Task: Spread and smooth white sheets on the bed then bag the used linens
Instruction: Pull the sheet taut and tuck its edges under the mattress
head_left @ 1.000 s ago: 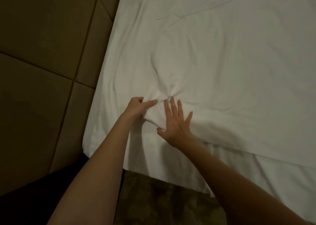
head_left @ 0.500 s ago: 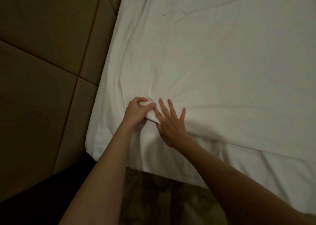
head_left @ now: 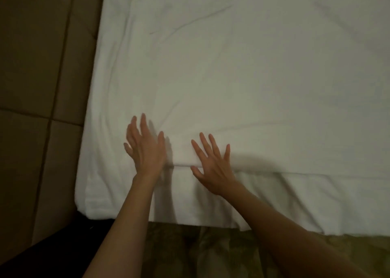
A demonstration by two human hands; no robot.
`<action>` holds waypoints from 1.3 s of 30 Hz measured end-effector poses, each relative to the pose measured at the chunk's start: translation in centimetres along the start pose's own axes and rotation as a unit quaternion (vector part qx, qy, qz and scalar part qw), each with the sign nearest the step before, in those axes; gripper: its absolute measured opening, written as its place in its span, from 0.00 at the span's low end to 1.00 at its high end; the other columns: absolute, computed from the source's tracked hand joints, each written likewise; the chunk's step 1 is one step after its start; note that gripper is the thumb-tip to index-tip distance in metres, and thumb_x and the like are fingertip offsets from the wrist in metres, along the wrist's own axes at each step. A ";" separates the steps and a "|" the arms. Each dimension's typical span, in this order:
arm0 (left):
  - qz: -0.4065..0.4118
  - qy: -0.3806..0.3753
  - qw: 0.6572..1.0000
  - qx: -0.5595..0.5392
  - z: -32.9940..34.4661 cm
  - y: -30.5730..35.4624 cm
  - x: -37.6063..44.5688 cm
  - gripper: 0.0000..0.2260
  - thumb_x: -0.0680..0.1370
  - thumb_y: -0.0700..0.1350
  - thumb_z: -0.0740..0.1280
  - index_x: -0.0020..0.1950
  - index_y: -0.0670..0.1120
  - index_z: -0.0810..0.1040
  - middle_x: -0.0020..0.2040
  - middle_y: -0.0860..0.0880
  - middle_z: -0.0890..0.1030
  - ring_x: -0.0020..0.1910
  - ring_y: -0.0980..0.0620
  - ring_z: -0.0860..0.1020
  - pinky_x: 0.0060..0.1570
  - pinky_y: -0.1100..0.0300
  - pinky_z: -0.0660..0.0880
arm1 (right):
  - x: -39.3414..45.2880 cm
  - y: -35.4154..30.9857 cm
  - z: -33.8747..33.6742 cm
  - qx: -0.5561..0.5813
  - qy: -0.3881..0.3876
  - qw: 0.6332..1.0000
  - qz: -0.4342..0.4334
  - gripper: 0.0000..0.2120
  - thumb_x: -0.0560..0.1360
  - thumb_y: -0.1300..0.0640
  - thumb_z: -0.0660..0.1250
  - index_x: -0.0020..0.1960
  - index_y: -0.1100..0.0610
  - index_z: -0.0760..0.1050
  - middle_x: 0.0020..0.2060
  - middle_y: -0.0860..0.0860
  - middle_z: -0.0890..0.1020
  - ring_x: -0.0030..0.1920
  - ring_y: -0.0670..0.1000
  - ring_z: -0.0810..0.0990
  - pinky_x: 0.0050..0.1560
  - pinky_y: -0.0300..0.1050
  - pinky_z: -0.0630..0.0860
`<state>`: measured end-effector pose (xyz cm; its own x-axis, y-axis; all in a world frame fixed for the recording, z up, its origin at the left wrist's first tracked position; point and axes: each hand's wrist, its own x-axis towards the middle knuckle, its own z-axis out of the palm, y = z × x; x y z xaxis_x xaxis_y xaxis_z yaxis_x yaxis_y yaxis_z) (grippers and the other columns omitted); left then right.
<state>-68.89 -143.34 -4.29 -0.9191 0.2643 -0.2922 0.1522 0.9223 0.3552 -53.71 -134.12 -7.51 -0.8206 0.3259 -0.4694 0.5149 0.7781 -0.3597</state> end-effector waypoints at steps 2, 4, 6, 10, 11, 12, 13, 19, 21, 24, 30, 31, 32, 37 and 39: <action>0.089 -0.041 0.994 0.038 1.8 3.9 -2.5 0.28 0.82 0.53 0.56 0.80 0.51 0.49 0.80 0.50 0.47 0.78 0.47 0.46 0.73 0.39 0.46 | -1.3 3.2 -1.1 0.022 0.015 0.999 0.035 0.34 0.75 0.40 0.41 0.79 0.49 0.48 0.79 0.50 0.44 0.78 0.54 0.41 0.70 0.69 0.40; 0.152 -0.093 0.982 0.070 4.4 8.4 -5.3 0.27 0.83 0.55 0.52 0.80 0.53 0.44 0.80 0.51 0.41 0.78 0.49 0.41 0.73 0.38 0.43 | -2.7 7.2 -2.6 0.030 0.036 0.996 0.074 0.33 0.76 0.41 0.38 0.79 0.51 0.47 0.79 0.51 0.44 0.78 0.54 0.42 0.71 0.69 0.42; 0.190 -0.141 0.968 0.081 7.3 13.2 -8.3 0.27 0.83 0.55 0.49 0.79 0.54 0.42 0.79 0.52 0.38 0.78 0.50 0.38 0.73 0.38 0.42 | -3.9 11.9 -4.3 0.025 0.039 0.991 0.122 0.34 0.76 0.40 0.33 0.79 0.51 0.42 0.78 0.50 0.40 0.78 0.53 0.38 0.71 0.68 0.41; 0.237 -0.204 0.944 0.108 13.4 22.3 -13.9 0.26 0.84 0.55 0.46 0.79 0.55 0.40 0.79 0.52 0.37 0.78 0.50 0.36 0.72 0.36 0.43 | -7.5 22.4 -8.0 0.013 0.052 0.979 0.196 0.28 0.83 0.43 0.40 0.78 0.49 0.34 0.77 0.49 0.34 0.77 0.53 0.33 0.72 0.66 0.39; 0.249 -0.210 0.939 0.112 15.0 24.7 -15.2 0.26 0.83 0.56 0.46 0.79 0.55 0.40 0.79 0.52 0.36 0.78 0.50 0.36 0.72 0.36 0.43 | -8.5 25.2 -8.9 0.010 0.055 0.976 0.209 0.28 0.83 0.44 0.41 0.78 0.49 0.34 0.77 0.49 0.34 0.77 0.53 0.33 0.72 0.66 0.39; 0.258 -0.215 0.935 0.115 16.5 27.0 -16.5 0.26 0.83 0.57 0.45 0.79 0.55 0.39 0.79 0.52 0.36 0.78 0.50 0.36 0.72 0.36 0.43 | -9.6 27.9 -9.8 0.006 0.054 0.974 0.222 0.28 0.83 0.44 0.41 0.78 0.49 0.33 0.77 0.49 0.34 0.76 0.53 0.33 0.72 0.65 0.38; 0.266 -0.221 0.931 0.115 17.9 29.2 -17.7 0.26 0.83 0.57 0.45 0.79 0.55 0.39 0.79 0.52 0.36 0.78 0.50 0.36 0.72 0.36 0.43 | -10.6 30.6 -10.5 0.004 0.052 0.971 0.232 0.28 0.83 0.44 0.41 0.78 0.49 0.33 0.77 0.49 0.34 0.76 0.53 0.33 0.72 0.65 0.38; 0.326 -0.256 0.904 0.101 26.1 41.8 -24.6 0.26 0.83 0.57 0.45 0.79 0.54 0.39 0.79 0.52 0.35 0.78 0.50 0.36 0.72 0.36 0.40 | -15.5 46.3 -13.1 -0.010 0.070 0.962 0.262 0.28 0.83 0.45 0.43 0.78 0.49 0.35 0.78 0.50 0.37 0.77 0.52 0.35 0.73 0.66 0.39; 0.346 -0.270 0.892 0.103 28.3 45.3 -26.3 0.26 0.84 0.57 0.45 0.79 0.54 0.40 0.79 0.52 0.36 0.78 0.50 0.36 0.71 0.35 0.41 | -16.8 50.3 -13.3 -0.020 0.052 0.962 0.266 0.28 0.83 0.46 0.44 0.78 0.50 0.36 0.78 0.50 0.37 0.77 0.52 0.35 0.73 0.67 0.40; 0.369 -0.291 0.876 0.112 30.7 49.2 -27.9 0.25 0.84 0.56 0.46 0.79 0.54 0.42 0.79 0.52 0.38 0.78 0.50 0.37 0.71 0.35 0.42 | -18.5 53.8 -13.3 -0.011 0.029 0.971 0.237 0.30 0.83 0.47 0.48 0.79 0.51 0.38 0.78 0.49 0.36 0.77 0.51 0.34 0.73 0.69 0.42; 0.403 -0.279 0.858 0.156 32.4 53.1 -28.2 0.25 0.84 0.55 0.47 0.80 0.54 0.44 0.80 0.52 0.41 0.78 0.48 0.40 0.70 0.32 0.45 | -19.0 54.9 -12.6 0.000 0.032 0.982 0.186 0.31 0.80 0.43 0.45 0.79 0.52 0.41 0.78 0.53 0.41 0.78 0.55 0.38 0.74 0.66 0.47; 0.410 -0.273 0.854 0.167 32.5 53.7 -28.0 0.25 0.84 0.55 0.47 0.80 0.55 0.44 0.80 0.52 0.41 0.78 0.48 0.40 0.70 0.32 0.46 | -19.1 54.8 -12.4 0.001 0.051 0.982 0.180 0.30 0.80 0.43 0.45 0.79 0.54 0.47 0.78 0.55 0.47 0.78 0.58 0.44 0.73 0.68 0.51; 0.413 -0.269 0.852 0.179 32.8 54.4 -27.8 0.25 0.84 0.55 0.47 0.80 0.55 0.43 0.80 0.51 0.41 0.78 0.47 0.40 0.70 0.32 0.47 | -19.3 54.8 -12.3 0.015 0.070 0.982 0.172 0.31 0.79 0.43 0.43 0.78 0.55 0.52 0.78 0.56 0.52 0.78 0.60 0.48 0.72 0.69 0.55; 0.355 -0.336 0.843 0.223 34.1 57.5 -26.1 0.26 0.83 0.57 0.47 0.80 0.54 0.43 0.80 0.49 0.41 0.78 0.46 0.40 0.70 0.30 0.45 | -21.3 56.7 -13.0 0.232 0.177 0.942 0.164 0.21 0.81 0.59 0.57 0.73 0.57 0.67 0.75 0.51 0.63 0.72 0.51 0.66 0.71 0.53 0.64; 0.360 -0.338 0.830 0.257 34.6 57.6 -25.8 0.27 0.83 0.57 0.48 0.80 0.53 0.41 0.80 0.48 0.40 0.78 0.46 0.39 0.69 0.30 0.44 | -21.3 58.6 -14.0 0.246 0.248 0.918 0.190 0.16 0.79 0.60 0.58 0.64 0.58 0.76 0.63 0.52 0.76 0.59 0.50 0.75 0.62 0.48 0.72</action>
<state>-23.84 -87.26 -7.03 -0.1335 0.7373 -0.6623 0.8693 0.4081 0.2791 -9.51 -87.95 -7.35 -0.5083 0.8224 -0.2557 0.7370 0.2617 -0.6232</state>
